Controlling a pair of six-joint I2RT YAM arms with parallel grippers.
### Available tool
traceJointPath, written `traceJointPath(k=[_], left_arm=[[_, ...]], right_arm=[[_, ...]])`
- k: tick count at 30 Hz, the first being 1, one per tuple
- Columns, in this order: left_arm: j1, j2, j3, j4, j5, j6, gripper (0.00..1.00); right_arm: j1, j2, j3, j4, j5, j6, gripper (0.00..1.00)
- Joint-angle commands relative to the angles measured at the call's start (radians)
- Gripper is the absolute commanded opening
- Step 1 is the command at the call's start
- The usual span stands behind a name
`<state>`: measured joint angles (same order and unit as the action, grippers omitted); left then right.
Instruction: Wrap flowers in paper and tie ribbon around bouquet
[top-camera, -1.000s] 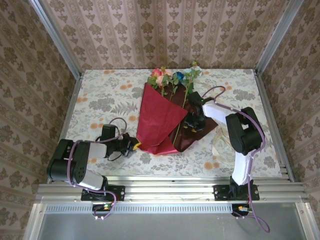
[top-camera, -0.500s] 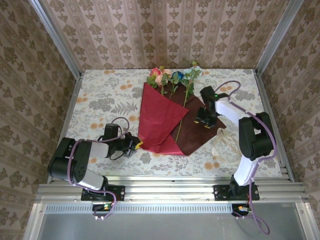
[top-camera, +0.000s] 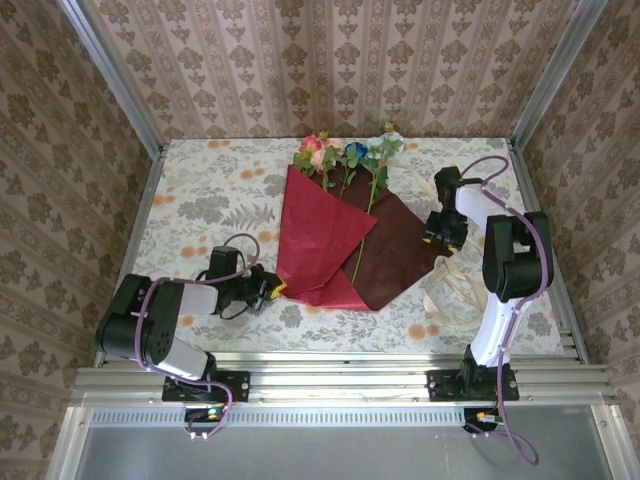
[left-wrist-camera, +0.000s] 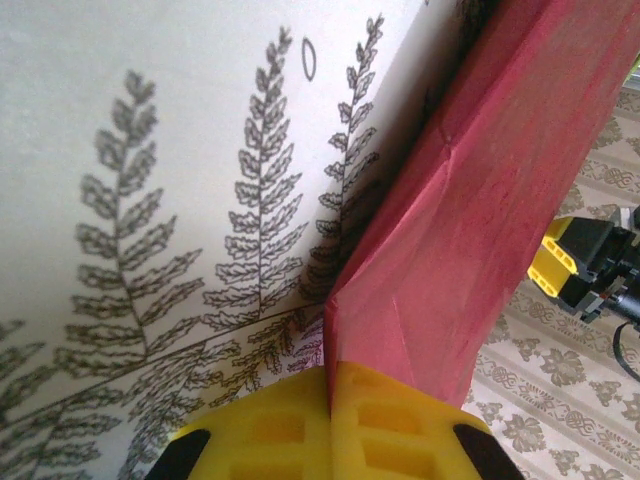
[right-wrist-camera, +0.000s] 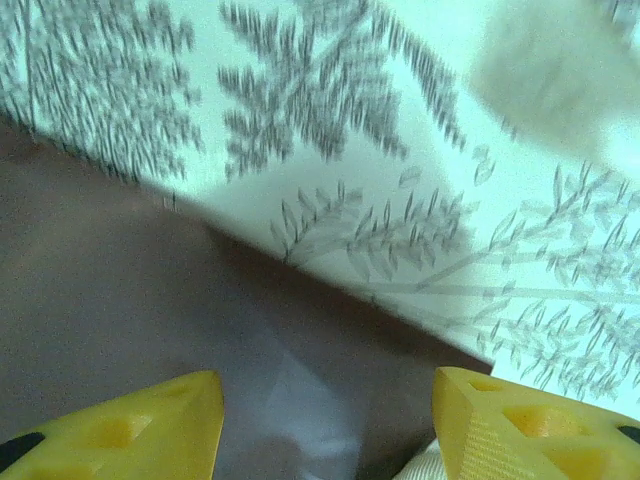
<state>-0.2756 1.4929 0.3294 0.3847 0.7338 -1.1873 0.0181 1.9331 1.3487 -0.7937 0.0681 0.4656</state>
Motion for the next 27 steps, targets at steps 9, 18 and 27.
traceJointPath(k=[9, 18, 27], left_arm=[[-0.023, 0.03, 0.017, -0.047, -0.006, -0.002, 0.0], [-0.025, 0.043, 0.026, -0.047, 0.001, 0.002, 0.0], [-0.034, 0.05, 0.032, -0.031, -0.01, -0.008, 0.0]], right_arm=[[-0.002, 0.084, 0.013, -0.028, -0.001, -0.035, 0.58], [0.003, 0.088, 0.047, -0.026, -0.005, -0.002, 0.21], [0.043, -0.049, 0.069, -0.043, 0.025, 0.039, 0.0]])
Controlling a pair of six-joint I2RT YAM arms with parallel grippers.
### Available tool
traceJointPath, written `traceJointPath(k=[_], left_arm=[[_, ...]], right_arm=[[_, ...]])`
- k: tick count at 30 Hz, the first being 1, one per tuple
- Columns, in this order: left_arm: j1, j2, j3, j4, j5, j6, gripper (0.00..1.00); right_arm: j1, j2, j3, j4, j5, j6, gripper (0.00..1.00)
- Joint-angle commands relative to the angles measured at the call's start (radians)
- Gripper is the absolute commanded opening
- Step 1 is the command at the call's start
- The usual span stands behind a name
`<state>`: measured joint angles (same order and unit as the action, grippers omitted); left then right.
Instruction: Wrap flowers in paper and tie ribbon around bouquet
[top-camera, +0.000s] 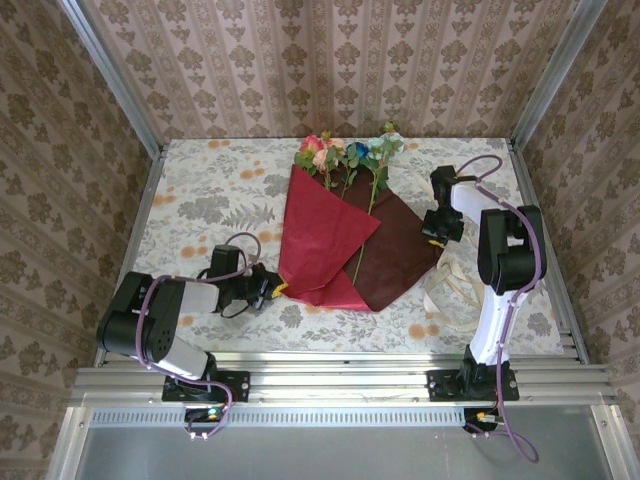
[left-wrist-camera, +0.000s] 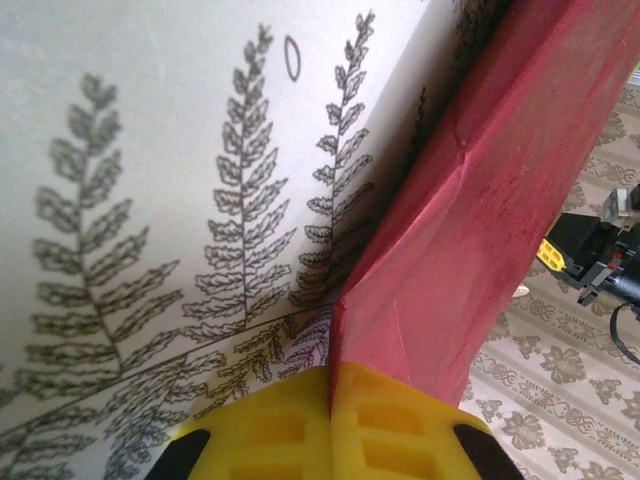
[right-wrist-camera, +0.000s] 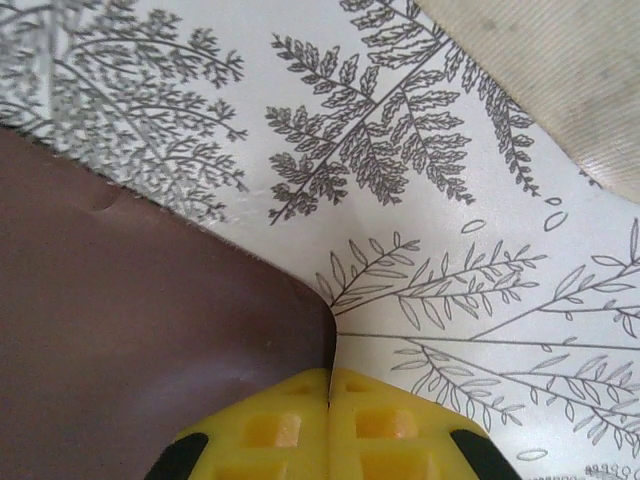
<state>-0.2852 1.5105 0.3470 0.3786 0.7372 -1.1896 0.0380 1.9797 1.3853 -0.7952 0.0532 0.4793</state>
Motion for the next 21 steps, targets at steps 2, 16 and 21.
traceJointPath(k=[2, 16, 21], left_arm=[[-0.029, 0.036, 0.016, -0.018, -0.013, -0.01, 0.0], [-0.055, 0.118, 0.029, 0.083, -0.011, -0.024, 0.0], [-0.061, 0.123, 0.029, 0.077, -0.013, -0.008, 0.0]], right_arm=[[0.041, -0.137, 0.071, -0.068, 0.039, 0.028, 0.0], [0.281, -0.144, 0.486, -0.264, -0.104, 0.079, 0.0], [0.302, -0.1, 0.659, -0.291, -0.188, 0.142, 0.0]])
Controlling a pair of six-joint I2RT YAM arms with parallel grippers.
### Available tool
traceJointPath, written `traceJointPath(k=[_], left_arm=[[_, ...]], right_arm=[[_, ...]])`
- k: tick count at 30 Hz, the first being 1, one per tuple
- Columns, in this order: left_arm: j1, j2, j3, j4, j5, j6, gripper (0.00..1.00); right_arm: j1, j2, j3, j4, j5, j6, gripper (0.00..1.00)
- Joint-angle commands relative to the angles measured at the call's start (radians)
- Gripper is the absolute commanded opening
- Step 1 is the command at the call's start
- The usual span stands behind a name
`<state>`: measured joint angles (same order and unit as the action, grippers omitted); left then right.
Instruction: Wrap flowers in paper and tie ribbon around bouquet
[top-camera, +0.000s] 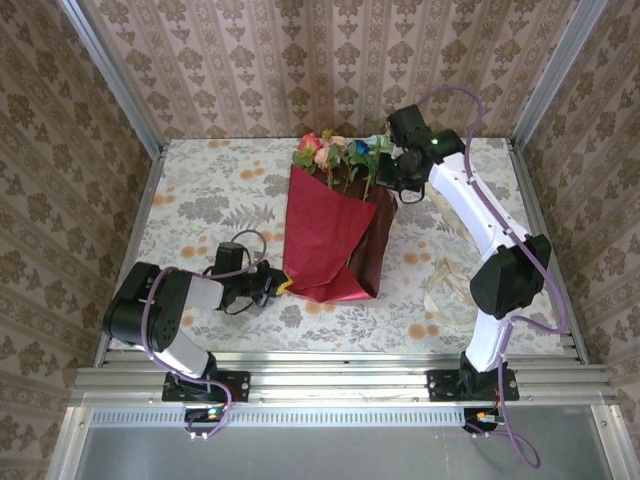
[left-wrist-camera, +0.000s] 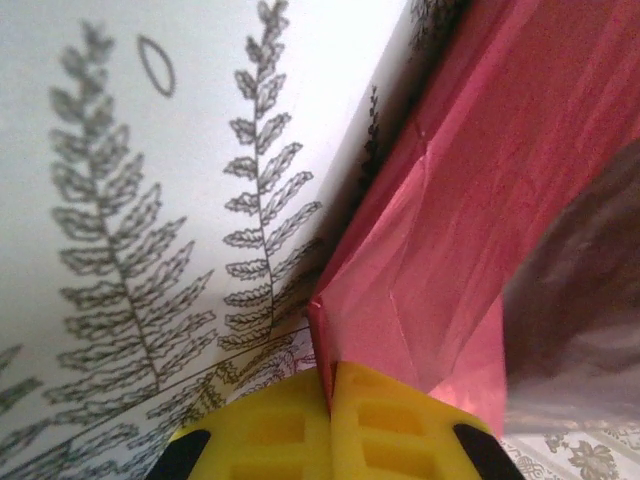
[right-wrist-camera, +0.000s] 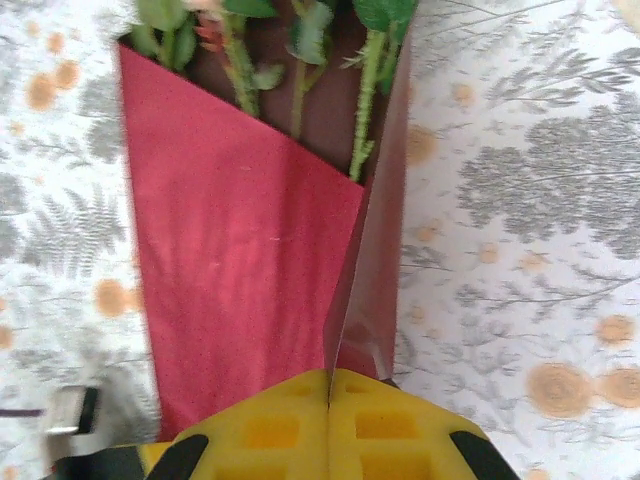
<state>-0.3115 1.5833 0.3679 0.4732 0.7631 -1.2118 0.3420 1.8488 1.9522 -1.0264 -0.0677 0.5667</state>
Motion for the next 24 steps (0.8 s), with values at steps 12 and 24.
traceJointPath(k=[12, 24], left_arm=[[-0.053, 0.099, 0.001, 0.054, -0.037, 0.018, 0.0], [-0.175, 0.025, 0.034, -0.114, -0.085, 0.076, 0.0]], right_arm=[[0.064, 0.284, 0.549, -0.257, -0.125, 0.046, 0.0], [0.076, 0.04, 0.244, -0.175, -0.049, 0.036, 0.0]])
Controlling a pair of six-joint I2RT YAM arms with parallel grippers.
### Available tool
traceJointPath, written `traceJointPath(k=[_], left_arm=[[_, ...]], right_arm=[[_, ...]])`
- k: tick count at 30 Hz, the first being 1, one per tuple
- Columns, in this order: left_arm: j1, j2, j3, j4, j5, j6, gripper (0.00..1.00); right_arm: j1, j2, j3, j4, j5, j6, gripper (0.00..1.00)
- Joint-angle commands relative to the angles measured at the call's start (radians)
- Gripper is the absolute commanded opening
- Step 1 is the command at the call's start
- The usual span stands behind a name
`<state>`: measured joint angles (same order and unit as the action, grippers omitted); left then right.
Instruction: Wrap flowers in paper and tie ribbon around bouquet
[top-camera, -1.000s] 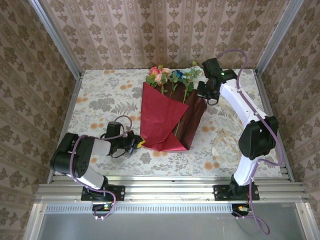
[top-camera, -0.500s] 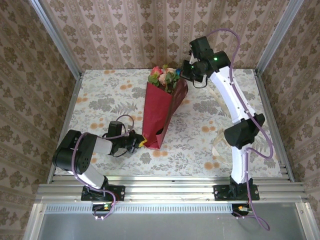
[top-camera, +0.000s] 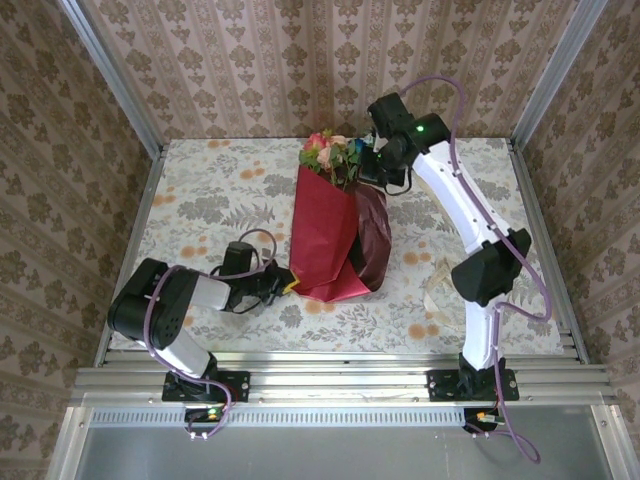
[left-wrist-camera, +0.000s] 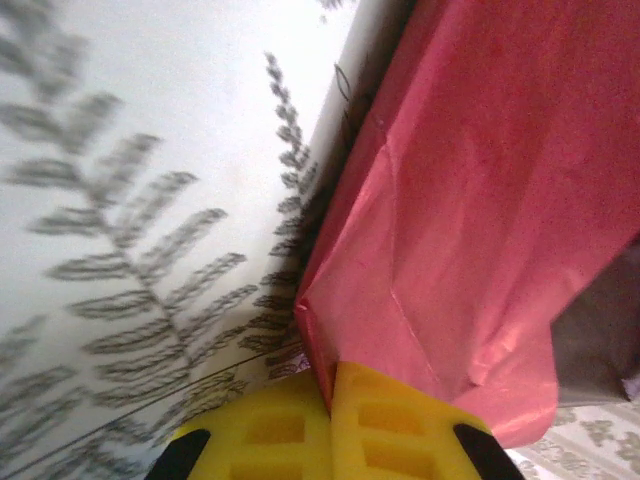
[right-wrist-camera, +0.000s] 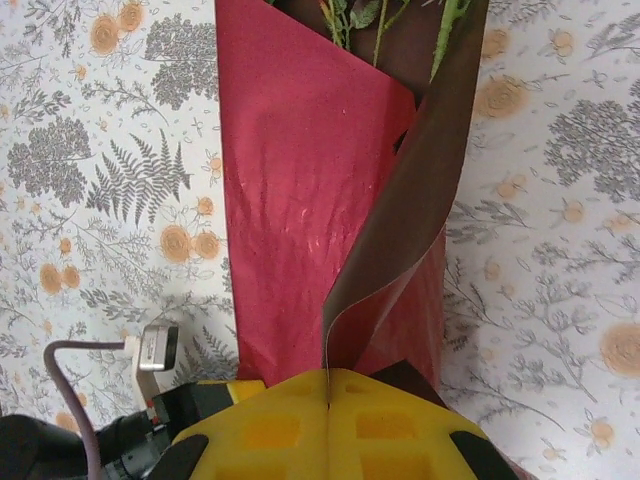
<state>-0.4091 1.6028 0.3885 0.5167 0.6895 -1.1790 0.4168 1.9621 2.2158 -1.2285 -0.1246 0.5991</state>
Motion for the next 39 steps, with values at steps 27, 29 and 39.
traceJointPath(k=[27, 29, 39], left_arm=[[-0.091, -0.11, 0.343, -0.823, -0.087, 0.317, 0.38], [-0.094, -0.081, 0.379, -0.852, -0.085, 0.334, 0.37], [-0.119, -0.05, 0.513, -0.937, -0.077, 0.272, 0.18]], right_arm=[[-0.002, 0.172, 0.292, 0.003, -0.139, 0.12, 0.0], [-0.002, 0.172, 0.294, 0.006, -0.141, 0.12, 0.0], [-0.008, 0.163, 0.272, 0.006, -0.144, 0.12, 0.0]])
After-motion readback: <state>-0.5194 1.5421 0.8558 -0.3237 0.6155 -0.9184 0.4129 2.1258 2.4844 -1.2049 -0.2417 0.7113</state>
